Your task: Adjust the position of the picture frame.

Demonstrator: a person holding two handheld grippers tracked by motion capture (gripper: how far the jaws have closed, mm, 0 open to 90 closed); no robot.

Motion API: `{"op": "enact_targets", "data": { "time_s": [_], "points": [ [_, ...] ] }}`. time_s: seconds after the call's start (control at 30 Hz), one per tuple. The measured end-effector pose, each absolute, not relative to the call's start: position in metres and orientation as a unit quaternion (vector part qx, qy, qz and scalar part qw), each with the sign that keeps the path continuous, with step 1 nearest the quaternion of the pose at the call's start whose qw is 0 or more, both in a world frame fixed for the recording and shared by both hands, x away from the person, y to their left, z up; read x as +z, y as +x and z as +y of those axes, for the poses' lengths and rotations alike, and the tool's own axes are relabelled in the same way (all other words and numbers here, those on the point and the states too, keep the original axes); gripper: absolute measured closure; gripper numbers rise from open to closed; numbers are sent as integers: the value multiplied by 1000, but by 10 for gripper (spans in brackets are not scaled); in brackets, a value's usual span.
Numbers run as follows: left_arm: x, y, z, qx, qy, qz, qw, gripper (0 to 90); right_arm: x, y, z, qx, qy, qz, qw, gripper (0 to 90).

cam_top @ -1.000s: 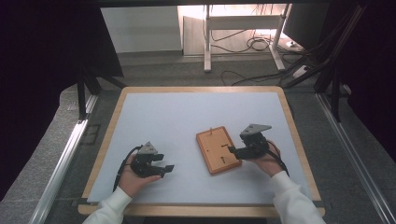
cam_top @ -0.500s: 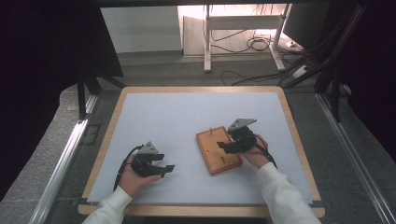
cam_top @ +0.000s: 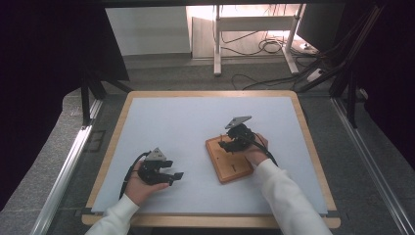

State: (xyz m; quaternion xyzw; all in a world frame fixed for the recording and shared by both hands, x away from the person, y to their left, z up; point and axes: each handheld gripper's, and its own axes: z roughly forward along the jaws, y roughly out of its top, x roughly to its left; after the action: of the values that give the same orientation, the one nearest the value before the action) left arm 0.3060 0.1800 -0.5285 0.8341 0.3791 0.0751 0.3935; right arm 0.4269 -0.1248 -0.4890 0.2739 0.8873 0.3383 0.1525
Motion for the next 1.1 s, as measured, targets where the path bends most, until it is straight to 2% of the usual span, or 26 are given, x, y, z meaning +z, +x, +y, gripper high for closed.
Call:
{"op": "enact_targets", "data": {
  "time_s": [0.43,0.67,0.77,1.1],
  "points": [
    [-530,307,181,75,835,380,391,323,-501,449,-119,341,266,891,135,624],
    [-530,308,181,73,837,379,388,321,-505,450,-116,343,250,895,140,836],
    [-530,308,181,73,837,378,388,321,-504,447,-114,336,247,897,148,844],
    [-531,308,181,72,838,378,386,320,-501,445,-111,330,281,891,135,852]
  ]
}}
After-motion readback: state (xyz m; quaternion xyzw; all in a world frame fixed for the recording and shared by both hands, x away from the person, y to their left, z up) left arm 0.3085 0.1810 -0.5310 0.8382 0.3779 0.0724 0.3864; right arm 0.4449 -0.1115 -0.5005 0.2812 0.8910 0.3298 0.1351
